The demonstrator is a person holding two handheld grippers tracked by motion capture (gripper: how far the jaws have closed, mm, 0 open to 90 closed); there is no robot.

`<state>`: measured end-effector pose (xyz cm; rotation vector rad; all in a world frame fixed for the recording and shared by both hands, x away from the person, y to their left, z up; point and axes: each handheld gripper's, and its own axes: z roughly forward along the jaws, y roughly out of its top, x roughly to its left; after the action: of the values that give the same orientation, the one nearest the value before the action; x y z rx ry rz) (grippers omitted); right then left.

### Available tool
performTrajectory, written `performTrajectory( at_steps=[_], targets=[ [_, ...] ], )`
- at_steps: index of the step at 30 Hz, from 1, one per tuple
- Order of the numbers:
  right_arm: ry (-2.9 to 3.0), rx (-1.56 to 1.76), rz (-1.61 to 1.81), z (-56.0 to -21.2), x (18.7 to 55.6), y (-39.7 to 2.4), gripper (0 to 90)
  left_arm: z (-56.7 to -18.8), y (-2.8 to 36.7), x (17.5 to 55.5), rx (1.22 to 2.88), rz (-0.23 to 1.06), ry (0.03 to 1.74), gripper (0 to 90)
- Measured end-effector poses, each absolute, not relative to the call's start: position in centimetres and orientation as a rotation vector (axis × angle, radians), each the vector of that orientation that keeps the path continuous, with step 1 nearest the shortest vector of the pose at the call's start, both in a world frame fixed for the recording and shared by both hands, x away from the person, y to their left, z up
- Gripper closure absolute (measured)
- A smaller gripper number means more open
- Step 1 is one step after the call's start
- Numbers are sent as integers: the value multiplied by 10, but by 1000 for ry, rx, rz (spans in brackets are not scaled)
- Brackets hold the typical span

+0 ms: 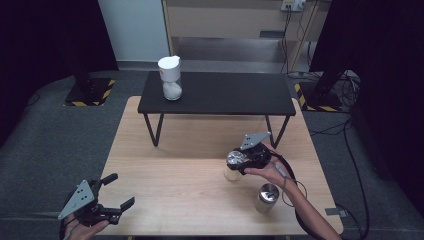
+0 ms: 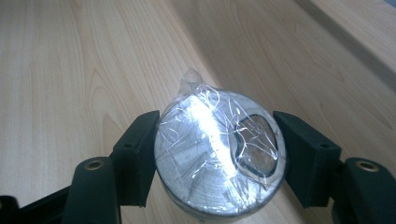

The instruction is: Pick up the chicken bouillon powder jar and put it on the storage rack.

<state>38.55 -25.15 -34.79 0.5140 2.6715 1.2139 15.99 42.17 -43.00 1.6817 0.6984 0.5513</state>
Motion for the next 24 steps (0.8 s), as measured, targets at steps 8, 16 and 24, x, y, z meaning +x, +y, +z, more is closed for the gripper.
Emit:
performTrajectory(
  at_steps=[8,16,24],
  targets=[
    [2675,500,1220,-333,384,-252,354,-430,423,160,1674,549,708,7],
    [2684,488,1234,-318,385,-252,353,-430,423,159,1670,546,719,0],
    [2697,467,1229,-301,385,-249,354,-431,424,159,1659,543,725,0]
  ],
)
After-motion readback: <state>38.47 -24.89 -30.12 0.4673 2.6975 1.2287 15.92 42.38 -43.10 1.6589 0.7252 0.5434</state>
